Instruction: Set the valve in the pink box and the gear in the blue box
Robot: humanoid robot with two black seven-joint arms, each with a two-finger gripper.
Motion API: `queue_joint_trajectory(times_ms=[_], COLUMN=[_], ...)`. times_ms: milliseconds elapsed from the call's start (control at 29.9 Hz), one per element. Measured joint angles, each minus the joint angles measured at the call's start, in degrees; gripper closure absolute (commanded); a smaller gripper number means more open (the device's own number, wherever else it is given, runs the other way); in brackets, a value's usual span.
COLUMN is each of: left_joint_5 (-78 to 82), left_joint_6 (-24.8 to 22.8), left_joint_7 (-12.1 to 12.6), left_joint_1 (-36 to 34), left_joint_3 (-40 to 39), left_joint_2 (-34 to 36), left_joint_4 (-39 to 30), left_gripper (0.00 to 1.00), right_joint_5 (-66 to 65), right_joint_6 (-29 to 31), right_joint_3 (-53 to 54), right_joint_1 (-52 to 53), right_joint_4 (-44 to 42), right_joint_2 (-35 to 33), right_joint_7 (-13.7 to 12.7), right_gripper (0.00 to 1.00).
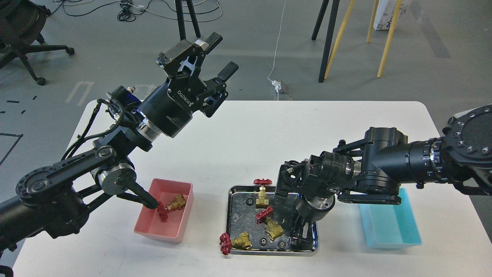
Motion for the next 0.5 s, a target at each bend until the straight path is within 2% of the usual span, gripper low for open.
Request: queue_joint_trajectory(times_ms=[100,200,234,501], left_joint_5=[0.0,0.0,0.0,0.0], left_joint_6=[0.0,0.0,0.0,0.0], left_joint_7=[0.0,0.0,0.0,0.0], left_joint_1=[0.0,0.0,0.0,0.0], left_joint_3=[0.1,0.1,0.1,0.1], left_joint_2=[0.0,0.0,0.0,0.0], left_joint_4=[0.2,0.2,0.2,0.2], left_gripper=[0.30,0.30,0.30,0.30], right_joint_5=[0.0,0.0,0.0,0.0], right_joint_6=[0.0,0.0,0.0,0.0], right_joint_3=[0.0,0.0,0.0,0.2], right_joint_1=[0.0,0.0,0.0,0.9], right_joint_4=[0.0,0.1,0.2,1.3], right_joint_2=[0.0,0.0,0.0,-0.7], right_joint_7=[0.0,0.0,0.0,-0.2], right_gripper=[0.72,0.93,0.97,1.00])
